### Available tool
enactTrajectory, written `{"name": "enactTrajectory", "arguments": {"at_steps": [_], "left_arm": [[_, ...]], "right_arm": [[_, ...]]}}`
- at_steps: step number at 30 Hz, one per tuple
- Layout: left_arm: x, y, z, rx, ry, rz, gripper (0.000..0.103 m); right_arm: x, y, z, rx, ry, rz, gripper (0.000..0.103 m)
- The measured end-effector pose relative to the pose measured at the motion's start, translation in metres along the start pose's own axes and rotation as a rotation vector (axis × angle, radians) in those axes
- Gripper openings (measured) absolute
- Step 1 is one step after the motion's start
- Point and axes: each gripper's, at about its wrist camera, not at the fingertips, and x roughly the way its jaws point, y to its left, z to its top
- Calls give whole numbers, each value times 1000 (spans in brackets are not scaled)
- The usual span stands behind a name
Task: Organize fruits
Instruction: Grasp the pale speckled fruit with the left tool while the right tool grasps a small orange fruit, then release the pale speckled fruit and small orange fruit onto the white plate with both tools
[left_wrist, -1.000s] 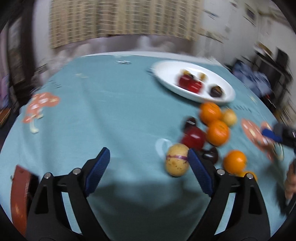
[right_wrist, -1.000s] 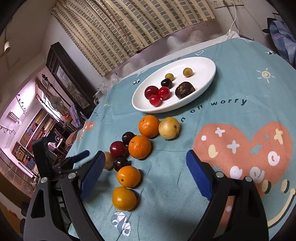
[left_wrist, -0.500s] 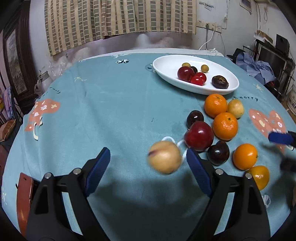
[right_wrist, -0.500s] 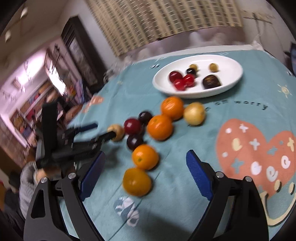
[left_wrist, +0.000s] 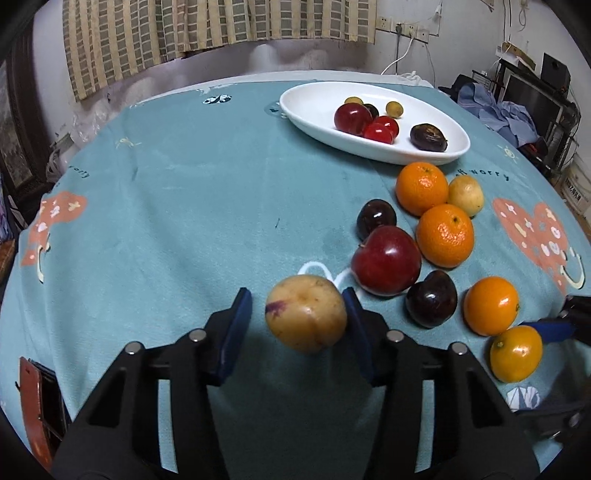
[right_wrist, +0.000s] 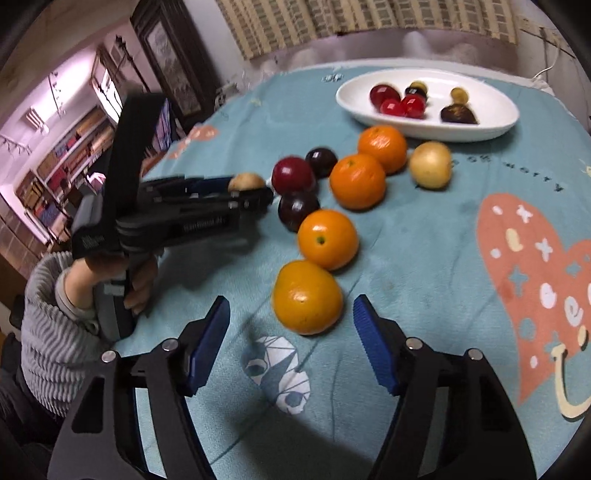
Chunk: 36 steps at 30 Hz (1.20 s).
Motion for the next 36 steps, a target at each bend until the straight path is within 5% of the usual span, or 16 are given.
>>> {"name": "enactTrajectory", "arguments": {"at_steps": [5,14,23,34,35,36], "left_arm": [[-1,-1,-2,-1,-7,-33,40],[-25,6,1,-57,-104,-53,39],[-15,-9,92,-57,-157,-96,40],[62,-24,156,-88,-132,-80,40],[66,-22,158,-99,-135,-77,44],[68,-20,159,-105,-137,-75,62]], "right_arm": [[2,-20,4,90,-6,103,38],[-25,-35,9,146,-134,192,38],[-64,-91,91,230,-284,68,38],[-4,-164,156,350,-370,-139,40],[0,-168,158,356,-376,-160,40],[2,-171,159,360,-379,-168,44]]}}
